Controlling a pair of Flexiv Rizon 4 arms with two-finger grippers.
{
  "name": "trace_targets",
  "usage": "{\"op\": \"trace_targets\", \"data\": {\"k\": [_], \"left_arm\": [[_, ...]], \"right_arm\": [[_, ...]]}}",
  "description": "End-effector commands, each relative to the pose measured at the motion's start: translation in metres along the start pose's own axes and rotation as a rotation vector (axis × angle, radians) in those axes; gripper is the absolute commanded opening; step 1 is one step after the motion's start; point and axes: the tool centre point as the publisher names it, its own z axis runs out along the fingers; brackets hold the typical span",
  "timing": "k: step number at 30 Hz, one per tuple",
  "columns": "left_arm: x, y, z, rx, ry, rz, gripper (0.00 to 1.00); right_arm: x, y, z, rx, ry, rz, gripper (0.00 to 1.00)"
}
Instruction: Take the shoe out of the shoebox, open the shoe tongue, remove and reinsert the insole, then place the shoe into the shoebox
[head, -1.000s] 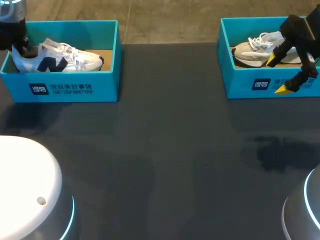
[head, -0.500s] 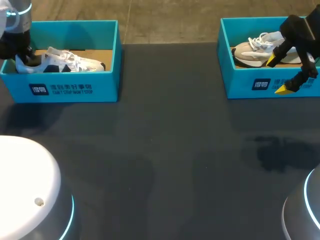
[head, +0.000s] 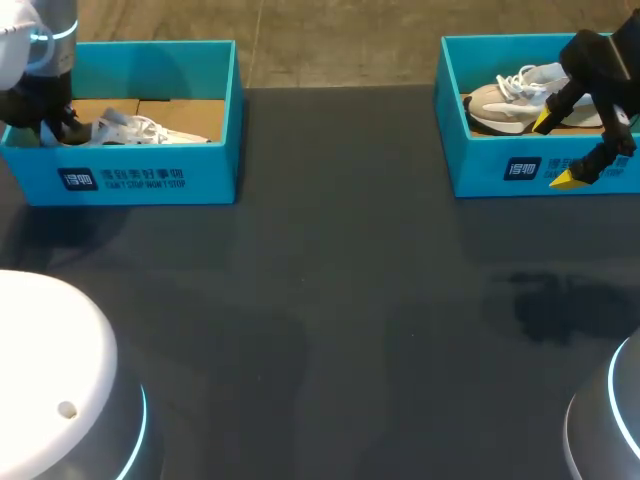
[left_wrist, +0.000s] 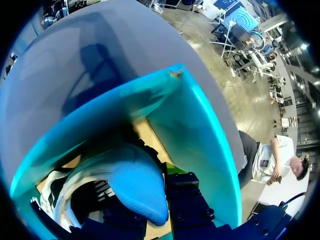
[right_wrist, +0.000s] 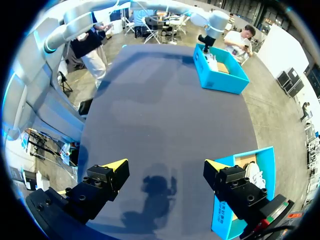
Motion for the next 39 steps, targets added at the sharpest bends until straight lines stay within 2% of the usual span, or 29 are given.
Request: {"op": "trace_targets", "data": {"k": [1, 3, 5, 10, 15, 18, 24, 25, 27, 30, 33, 34, 35, 39], "left_arm": [[-0.001, 0.002, 0.003, 0.004, -0.007, 0.01, 0.0], [-0.001, 0.002, 0.003, 0.003, -0.007, 0.014, 0.0], [-0.002, 0.002, 0.002, 0.001, -0.006, 0.022, 0.25], [-0.003, 0.0, -0.002, -0.002, -0.004, 0.029, 0.26], [-0.004, 0.001, -0.011, -0.014, -0.008, 0.028, 0.33], [-0.005, 0.003, -0.021, -0.041, -0.004, 0.027, 0.4], [-0.001, 0.006, -0.041, -0.076, -0.005, 0.009, 0.48], [0.0, 0.007, -0.046, -0.084, -0.009, -0.004, 0.58], [0.001, 0.008, -0.053, -0.088, -0.008, -0.011, 0.64], [0.004, 0.008, -0.064, -0.091, -0.014, -0.055, 0.8], [0.007, 0.007, -0.072, -0.095, -0.023, -0.104, 0.86], [0.009, 0.006, -0.078, -0.096, -0.017, -0.136, 0.95], [0.01, 0.005, -0.081, -0.096, -0.014, -0.164, 1.0], [0.014, -0.001, -0.094, -0.111, -0.026, -0.279, 1.0]], "right_arm": [[-0.002, 0.0, 0.0, 0.002, 0.004, 0.0, 1.0], [-0.002, 0.0, 0.0, 0.002, 0.004, 0.0, 1.0], [-0.002, 0.0, 0.0, 0.002, 0.004, 0.0, 1.0], [-0.002, 0.0, 0.0, 0.002, 0.004, 0.0, 1.0], [-0.002, 0.0, 0.0, 0.002, 0.004, 0.0, 1.0], [-0.002, 0.0, 0.0, 0.002, 0.004, 0.0, 1.0], [-0.002, 0.0, 0.0, 0.002, 0.004, 0.0, 1.0], [-0.002, 0.0, 0.0, 0.002, 0.004, 0.0, 1.0], [-0.002, 0.0, 0.0, 0.002, 0.004, 0.0, 1.0], [-0.002, 0.0, 0.0, 0.002, 0.004, 0.0, 1.0], [-0.002, 0.0, 0.0, 0.002, 0.004, 0.0, 1.0], [-0.002, 0.0, 0.0, 0.002, 0.004, 0.0, 1.0], [-0.002, 0.0, 0.0, 0.002, 0.004, 0.0, 1.0], [-0.002, 0.0, 0.0, 0.002, 0.004, 0.0, 1.0]]}}
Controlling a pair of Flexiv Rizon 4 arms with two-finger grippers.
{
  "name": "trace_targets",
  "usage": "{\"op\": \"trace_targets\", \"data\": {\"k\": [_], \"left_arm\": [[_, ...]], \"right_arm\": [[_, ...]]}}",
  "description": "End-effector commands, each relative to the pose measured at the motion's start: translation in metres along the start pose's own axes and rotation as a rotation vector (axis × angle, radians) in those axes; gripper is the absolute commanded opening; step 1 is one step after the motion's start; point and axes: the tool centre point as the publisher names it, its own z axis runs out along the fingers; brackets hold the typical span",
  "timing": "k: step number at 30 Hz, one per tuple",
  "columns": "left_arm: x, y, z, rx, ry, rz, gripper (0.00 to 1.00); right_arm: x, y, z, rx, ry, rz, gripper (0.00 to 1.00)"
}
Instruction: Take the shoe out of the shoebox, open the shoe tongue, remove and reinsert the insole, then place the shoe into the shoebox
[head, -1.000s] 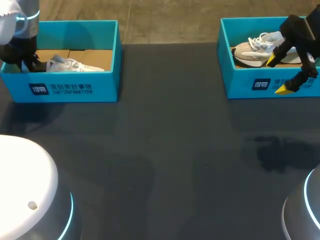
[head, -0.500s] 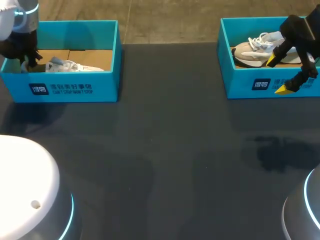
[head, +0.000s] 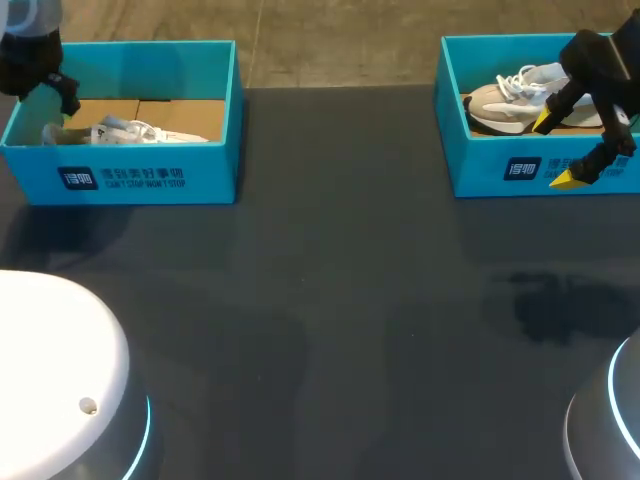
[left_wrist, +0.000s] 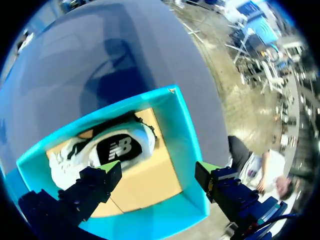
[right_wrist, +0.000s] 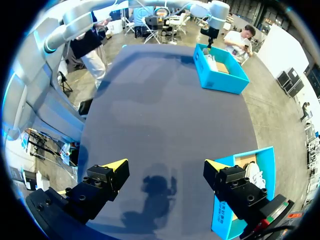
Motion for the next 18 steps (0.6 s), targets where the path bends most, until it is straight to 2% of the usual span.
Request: {"op": "trace_targets", "data": {"k": [1, 5, 18], "left_arm": [[-0.0002, -0.0099, -0.0156, -0.003, -0.008, -0.08, 1.0], [0.001, -0.0137, -0.0211, 0.021, -0.034, -0.16, 1.0], [0.0004, -0.0143, -0.0229, 0.019, -0.043, -0.146, 1.0]], "right_arm": [[-0.0021, 0.0004, 0.0004, 0.002, 0.004, 0.0, 1.0], [-0.0021, 0.0004, 0.0004, 0.002, 0.004, 0.0, 1.0], [-0.0021, 0.0004, 0.0004, 0.002, 0.004, 0.0, 1.0]]}}
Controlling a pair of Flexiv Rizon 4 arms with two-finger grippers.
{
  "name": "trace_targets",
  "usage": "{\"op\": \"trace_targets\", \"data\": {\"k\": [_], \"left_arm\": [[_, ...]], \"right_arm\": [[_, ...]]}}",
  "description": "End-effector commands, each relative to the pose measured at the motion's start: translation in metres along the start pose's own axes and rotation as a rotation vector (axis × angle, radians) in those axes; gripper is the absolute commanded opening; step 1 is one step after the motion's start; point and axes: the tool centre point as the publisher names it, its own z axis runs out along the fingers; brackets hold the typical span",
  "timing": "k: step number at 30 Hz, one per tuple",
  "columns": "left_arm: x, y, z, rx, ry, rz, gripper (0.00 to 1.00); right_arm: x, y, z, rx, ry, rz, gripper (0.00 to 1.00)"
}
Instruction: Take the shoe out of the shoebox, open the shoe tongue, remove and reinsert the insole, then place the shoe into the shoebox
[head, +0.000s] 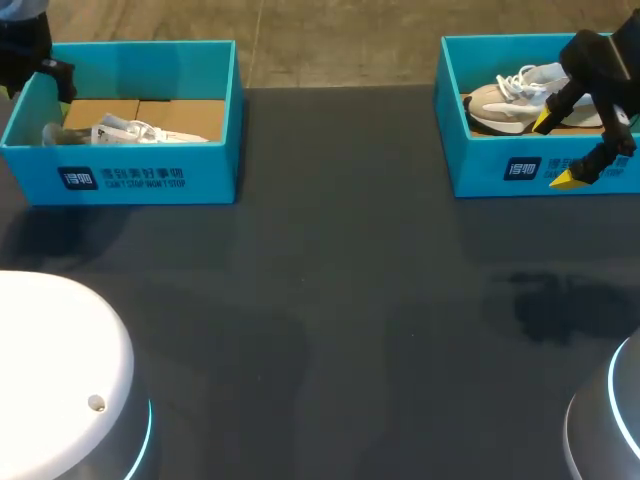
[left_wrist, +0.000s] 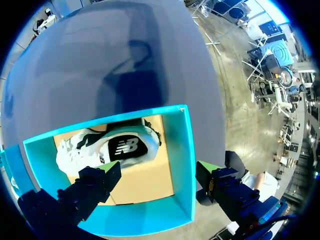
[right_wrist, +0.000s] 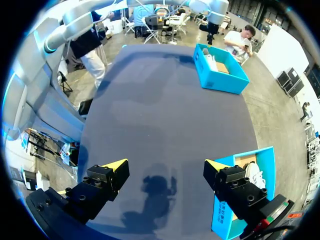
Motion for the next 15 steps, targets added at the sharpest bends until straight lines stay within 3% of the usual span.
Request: {"op": "trace_targets", "data": {"k": [1, 9, 15], "left_arm": [[0.0, 0.0, -0.001, 0.0, 0.002, 0.001, 1.0], [0.0, 0.0, -0.001, 0.0, 0.002, 0.001, 1.0], [-0.013, 0.014, -0.009, 0.065, -0.089, -0.162, 1.0]], "right_arm": [[-0.002, 0.0, 0.0, 0.002, 0.004, 0.0, 1.0], [-0.002, 0.0, 0.0, 0.002, 0.004, 0.0, 1.0], [-0.002, 0.0, 0.0, 0.002, 0.004, 0.0, 1.0]]}}
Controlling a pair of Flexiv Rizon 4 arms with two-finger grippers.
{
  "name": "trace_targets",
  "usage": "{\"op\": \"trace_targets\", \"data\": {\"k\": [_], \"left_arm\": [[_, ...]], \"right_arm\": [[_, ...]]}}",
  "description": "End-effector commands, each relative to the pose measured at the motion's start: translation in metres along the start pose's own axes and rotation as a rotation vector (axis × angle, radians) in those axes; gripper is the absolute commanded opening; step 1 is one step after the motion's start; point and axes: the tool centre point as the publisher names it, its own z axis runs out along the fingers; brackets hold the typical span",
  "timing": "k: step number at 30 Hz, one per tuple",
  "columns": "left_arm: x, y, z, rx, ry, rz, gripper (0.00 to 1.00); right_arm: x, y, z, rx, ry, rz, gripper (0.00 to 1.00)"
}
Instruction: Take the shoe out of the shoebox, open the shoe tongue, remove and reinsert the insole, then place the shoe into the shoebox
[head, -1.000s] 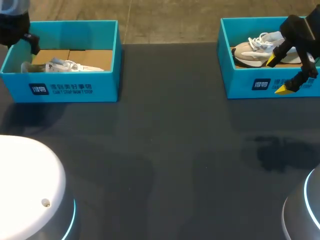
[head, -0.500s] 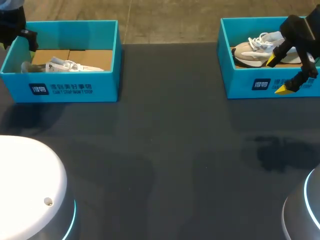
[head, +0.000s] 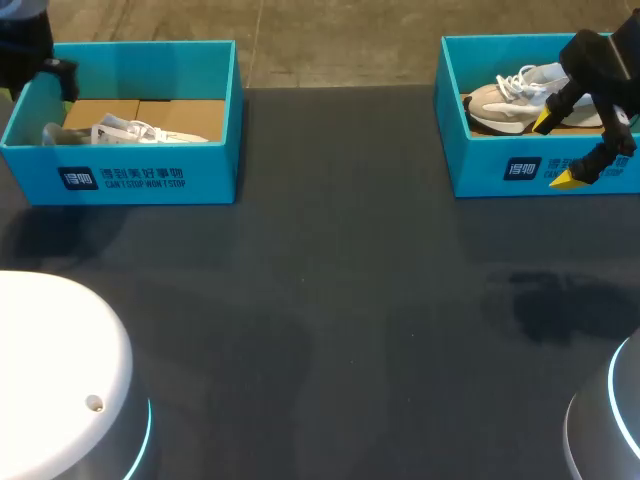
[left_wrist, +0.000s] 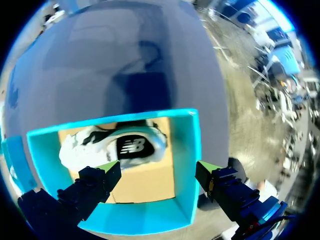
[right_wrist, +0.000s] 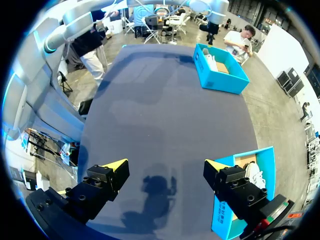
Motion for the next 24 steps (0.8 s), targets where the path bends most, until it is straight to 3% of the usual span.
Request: {"op": "trace_targets", "data": {"k": [1, 4, 14, 24], "left_arm": [[-0.004, 0.016, -0.008, 0.058, -0.052, -0.097, 1.0], [-0.01, 0.02, -0.013, 0.084, -0.087, -0.15, 1.0], [-0.021, 0.026, -0.027, 0.085, -0.144, -0.257, 1.0], [-0.028, 0.031, -0.025, 0.078, -0.113, -0.354, 1.0]], "right_arm": [[-0.002, 0.0, 0.0, 0.002, 0.004, 0.0, 1.0], [-0.002, 0.0, 0.0, 0.002, 0.004, 0.0, 1.0], [-0.087, -0.029, -0.026, 0.063, -0.075, -0.042, 1.0], [-0.169, -0.05, -0.031, 0.137, -0.084, -0.177, 1.0]]}}
